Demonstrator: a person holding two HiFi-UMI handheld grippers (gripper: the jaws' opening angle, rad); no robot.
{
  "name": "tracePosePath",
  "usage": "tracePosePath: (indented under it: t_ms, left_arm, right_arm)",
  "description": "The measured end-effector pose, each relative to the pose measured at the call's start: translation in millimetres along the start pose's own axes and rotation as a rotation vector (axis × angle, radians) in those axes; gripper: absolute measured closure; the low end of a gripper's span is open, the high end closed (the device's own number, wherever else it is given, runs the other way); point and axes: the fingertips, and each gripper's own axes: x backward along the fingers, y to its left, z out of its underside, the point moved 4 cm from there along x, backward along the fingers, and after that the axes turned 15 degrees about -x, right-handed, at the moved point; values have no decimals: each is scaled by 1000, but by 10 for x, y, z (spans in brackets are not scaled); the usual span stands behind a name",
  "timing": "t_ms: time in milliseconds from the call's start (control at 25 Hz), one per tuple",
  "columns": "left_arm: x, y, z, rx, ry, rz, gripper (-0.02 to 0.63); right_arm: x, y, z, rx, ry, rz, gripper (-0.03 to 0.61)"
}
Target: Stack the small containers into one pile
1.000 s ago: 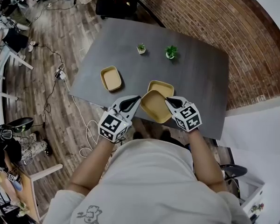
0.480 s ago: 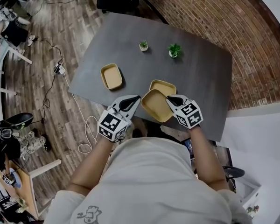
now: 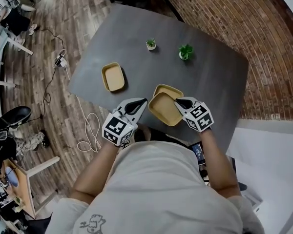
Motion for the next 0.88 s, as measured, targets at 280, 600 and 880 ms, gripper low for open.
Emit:
tracePosePath:
  t_ms: [280, 600, 880]
  left_arm:
    - [-275, 70, 152, 57, 48, -10, 603]
    - [-500, 157, 370, 100, 119, -21, 603]
    - [-624, 219, 526, 138, 175, -31, 603]
  right_arm:
    - [-159, -329, -1, 22, 63, -54, 558]
    - [-410, -611, 45, 63, 130, -131, 558]
    - [-643, -833, -26, 78, 172, -186, 558]
